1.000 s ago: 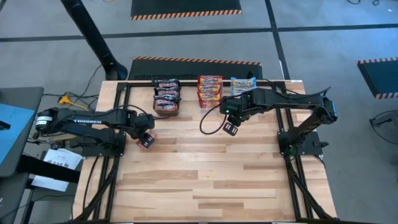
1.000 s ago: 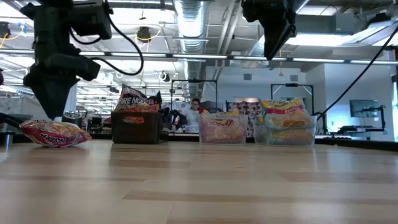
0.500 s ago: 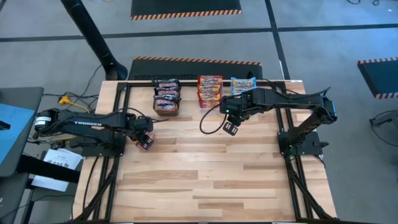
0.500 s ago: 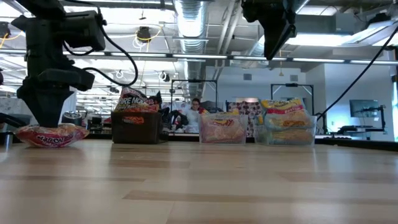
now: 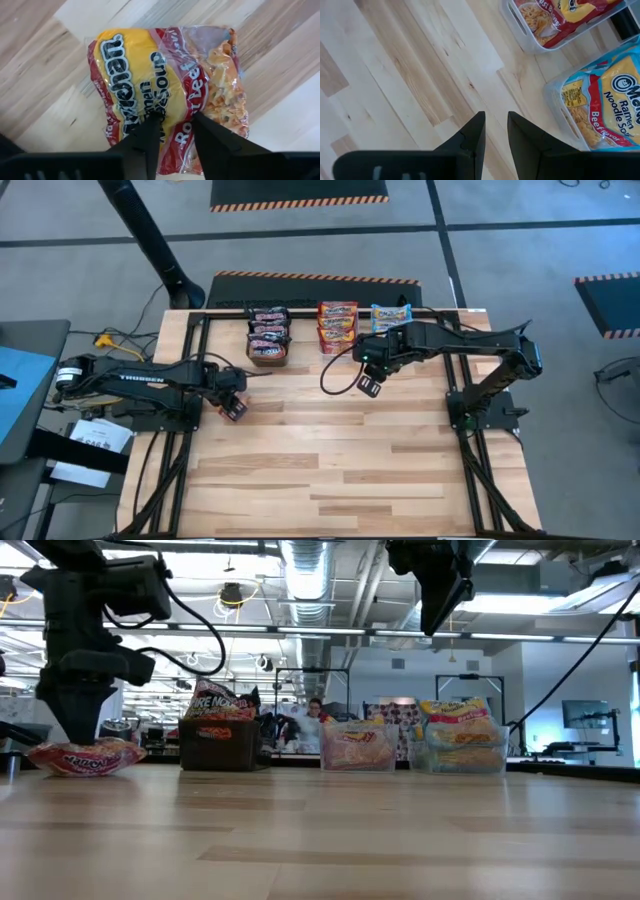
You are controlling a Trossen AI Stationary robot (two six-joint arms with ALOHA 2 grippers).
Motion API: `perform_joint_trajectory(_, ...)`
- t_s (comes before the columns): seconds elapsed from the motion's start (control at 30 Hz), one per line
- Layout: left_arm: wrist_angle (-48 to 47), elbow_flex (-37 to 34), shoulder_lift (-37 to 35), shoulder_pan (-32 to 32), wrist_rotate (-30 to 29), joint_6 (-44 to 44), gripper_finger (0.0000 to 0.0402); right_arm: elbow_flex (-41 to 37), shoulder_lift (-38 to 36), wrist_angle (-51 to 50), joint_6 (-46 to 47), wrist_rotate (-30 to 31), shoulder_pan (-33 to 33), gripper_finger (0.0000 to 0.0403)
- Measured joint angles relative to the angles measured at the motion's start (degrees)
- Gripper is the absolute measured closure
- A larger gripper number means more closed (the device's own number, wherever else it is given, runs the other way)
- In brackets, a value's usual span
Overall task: Sort Maruchan noodles
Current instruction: Put the red noodle pack into the left transparent bin
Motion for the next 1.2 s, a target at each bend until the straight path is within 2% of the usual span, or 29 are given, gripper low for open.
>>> perform_joint_trajectory(0.27, 1.74, -0.11, 0.07, 0.01, 0.5, 3.83, 0.0362, 0.0, 0.0, -0.02, 0.0, 0.0, 0.0, 0.0296)
perform_joint_trajectory(0.4, 3.63, -0.15, 0.09, 0.02, 2.58, 4.84, 0.0395, 0.0, 0.0, -0.02, 0.0, 0.0, 0.0, 0.0296)
perform_joint_trajectory(0.67, 14.34, -0.46, 0.37, 0.02, 10.74, 8.45, 0.0401, 0.0, 0.0, -0.01, -0.02, 0.0, 0.0, 0.0296)
perform_joint_trajectory(0.9, 25.75, -0.42, 0.28, 0.0, 14.86, 10.34, 0.0401, 0.0, 0.0, 0.0, -0.07, 0.0, 0.0, 0.0296)
perform_joint_trajectory(1.2, 38.7, -0.33, 0.22, 0.0, 14.88, 15.45, 0.0401, 0.0, 0.0, 1.24, -0.98, 0.08, 0.0, 0.0296)
